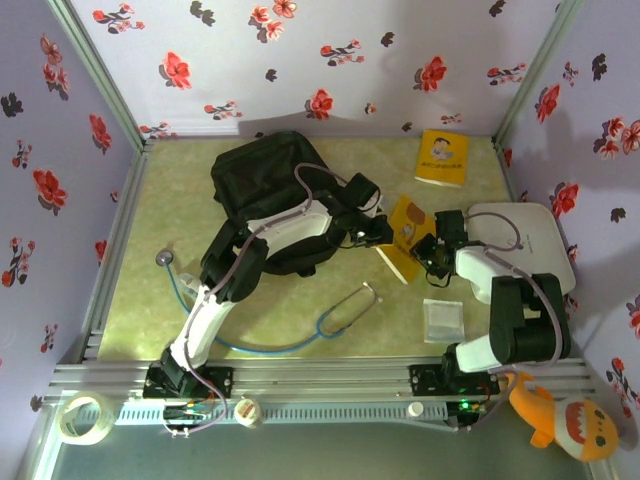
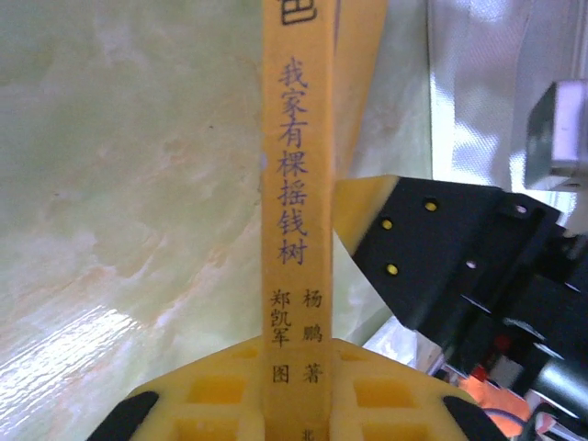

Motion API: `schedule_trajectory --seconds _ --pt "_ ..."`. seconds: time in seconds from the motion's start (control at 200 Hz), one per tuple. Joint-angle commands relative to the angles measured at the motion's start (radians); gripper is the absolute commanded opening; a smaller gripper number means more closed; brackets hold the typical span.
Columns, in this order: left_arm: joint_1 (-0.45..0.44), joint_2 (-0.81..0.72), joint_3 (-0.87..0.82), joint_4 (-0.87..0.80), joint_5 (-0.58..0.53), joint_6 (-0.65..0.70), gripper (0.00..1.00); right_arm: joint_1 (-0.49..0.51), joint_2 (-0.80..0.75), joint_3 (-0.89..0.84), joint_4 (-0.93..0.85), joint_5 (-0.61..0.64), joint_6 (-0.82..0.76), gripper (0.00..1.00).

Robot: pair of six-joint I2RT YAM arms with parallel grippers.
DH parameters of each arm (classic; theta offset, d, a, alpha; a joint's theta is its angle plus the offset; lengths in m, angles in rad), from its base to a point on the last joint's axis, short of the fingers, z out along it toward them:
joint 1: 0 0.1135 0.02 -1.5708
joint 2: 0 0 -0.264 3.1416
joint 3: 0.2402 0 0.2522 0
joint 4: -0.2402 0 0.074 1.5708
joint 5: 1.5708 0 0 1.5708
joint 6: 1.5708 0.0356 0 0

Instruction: Pack the student bag

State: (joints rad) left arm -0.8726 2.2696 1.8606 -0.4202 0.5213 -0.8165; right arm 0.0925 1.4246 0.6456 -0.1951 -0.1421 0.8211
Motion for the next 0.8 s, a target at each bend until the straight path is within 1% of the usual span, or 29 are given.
schedule_trajectory --seconds 0.0,0.09,0.175,0.285,0.385,0.475,0.63,0.795 --pt "0.019 -0.126 -0.047 0.054 -0.008 0.031 0.0 0.013 -0.076 -0.017 0.001 -0.065 -0.008 0.41" --pt "0.056 -0.205 -0.128 0.122 -0.027 0.003 0.0 0.013 -0.142 -0.012 0.038 -0.105 0.008 0.5" --pt "0.091 -0.277 -0.197 0.173 -0.036 -0.015 0.0 0.013 -0.184 0.002 0.073 -0.152 0.029 0.57" --pt "0.133 -0.368 -0.274 0.225 -0.055 -0.031 0.0 0.013 -0.217 0.004 0.16 -0.217 0.095 0.66" --pt "0.175 -0.463 -0.366 0.301 -0.087 -0.064 0.0 0.019 -0.217 0.014 0.233 -0.269 0.159 0.68" --pt "0.213 -0.55 -0.461 0.384 -0.132 -0.11 0.0 0.036 -0.198 0.031 0.277 -0.307 0.217 0.72" --pt "0.276 -0.69 -0.615 0.498 -0.238 -0.188 0.0 0.104 -0.181 0.037 0.399 -0.324 0.311 0.82" --pt "0.309 -0.788 -0.721 0.627 -0.302 -0.261 0.0 0.219 -0.13 0.067 0.484 -0.3 0.407 0.85"
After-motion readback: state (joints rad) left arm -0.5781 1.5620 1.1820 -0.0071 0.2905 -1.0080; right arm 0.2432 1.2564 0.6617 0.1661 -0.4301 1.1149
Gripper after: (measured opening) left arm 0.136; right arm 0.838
